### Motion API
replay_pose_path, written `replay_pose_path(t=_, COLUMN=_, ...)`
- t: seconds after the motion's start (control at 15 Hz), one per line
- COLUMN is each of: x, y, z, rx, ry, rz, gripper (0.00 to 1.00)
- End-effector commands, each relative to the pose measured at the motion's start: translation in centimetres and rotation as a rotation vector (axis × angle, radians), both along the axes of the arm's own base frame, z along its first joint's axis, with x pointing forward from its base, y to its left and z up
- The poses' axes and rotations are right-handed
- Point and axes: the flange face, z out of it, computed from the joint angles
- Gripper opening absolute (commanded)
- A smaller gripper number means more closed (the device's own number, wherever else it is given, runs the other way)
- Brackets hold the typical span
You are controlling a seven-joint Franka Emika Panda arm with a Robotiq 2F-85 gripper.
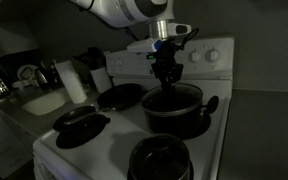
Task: Uncover the pot on the right
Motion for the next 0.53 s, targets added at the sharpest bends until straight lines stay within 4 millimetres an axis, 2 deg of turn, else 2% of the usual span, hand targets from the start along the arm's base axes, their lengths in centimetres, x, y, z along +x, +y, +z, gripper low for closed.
replay_pose_path(t=0.0, x=-2.0, y=1.1, z=2.2, rx=0.042, ry=0.043, rz=0.104, gripper=0.14)
replay_pose_path(t=0.47, x=-3.8, y=3.1, z=3.7, rx=0.133, ry=0.114, rz=0.276, gripper=0.14)
